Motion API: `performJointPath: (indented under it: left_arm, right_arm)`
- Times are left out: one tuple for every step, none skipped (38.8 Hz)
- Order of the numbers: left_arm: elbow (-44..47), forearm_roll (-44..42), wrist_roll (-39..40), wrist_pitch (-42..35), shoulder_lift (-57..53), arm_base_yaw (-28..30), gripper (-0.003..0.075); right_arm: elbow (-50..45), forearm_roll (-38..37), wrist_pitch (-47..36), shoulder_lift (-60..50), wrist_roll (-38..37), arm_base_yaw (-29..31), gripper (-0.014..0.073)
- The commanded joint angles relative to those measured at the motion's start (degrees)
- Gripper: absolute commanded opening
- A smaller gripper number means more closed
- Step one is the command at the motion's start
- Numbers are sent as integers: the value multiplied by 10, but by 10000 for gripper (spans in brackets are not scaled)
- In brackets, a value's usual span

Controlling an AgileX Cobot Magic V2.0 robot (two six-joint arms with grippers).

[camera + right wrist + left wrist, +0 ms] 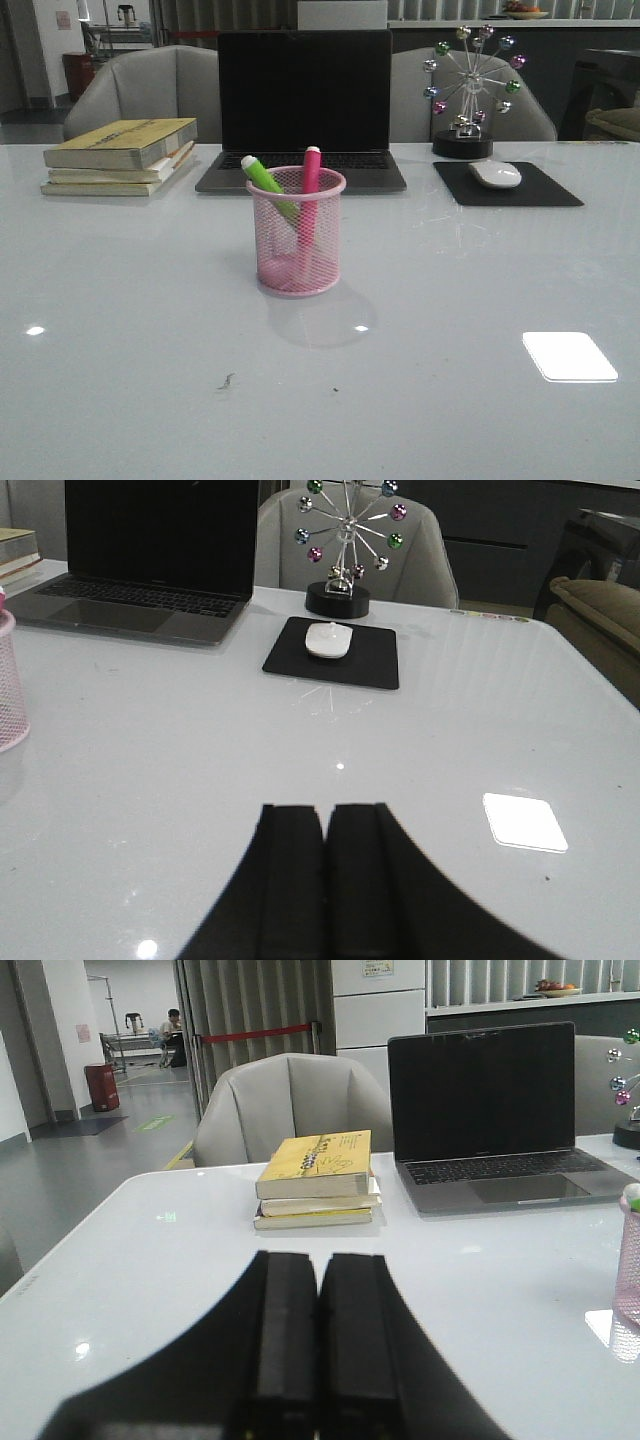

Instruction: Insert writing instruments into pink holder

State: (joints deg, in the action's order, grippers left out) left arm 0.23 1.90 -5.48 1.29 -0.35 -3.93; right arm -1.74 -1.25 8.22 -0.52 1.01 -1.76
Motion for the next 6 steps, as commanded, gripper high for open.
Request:
performJointPath:
  left_arm:
    - [2, 4, 4, -46, -12, 1, 92]
    - [2, 4, 4, -46, -12, 1, 92]
    - [2, 4, 4, -46, -12, 1, 92]
    - [2, 4, 4, -46, -12, 1, 92]
    - [2, 4, 4, -46, -12, 1, 92]
    - [2, 4, 4, -46, -12, 1, 92]
  right_arm:
    - [-1, -1, -46, -8, 3, 4, 29]
    - [-1, -1, -46, -8, 3, 4, 29]
    - [-1, -1, -46, -8, 3, 4, 29]
    - [-1, -1, -46, -8, 3, 4, 29]
    - [-1, -1, -46, -8, 3, 4, 29]
    - [-1, -1, -46, -8, 3, 4, 29]
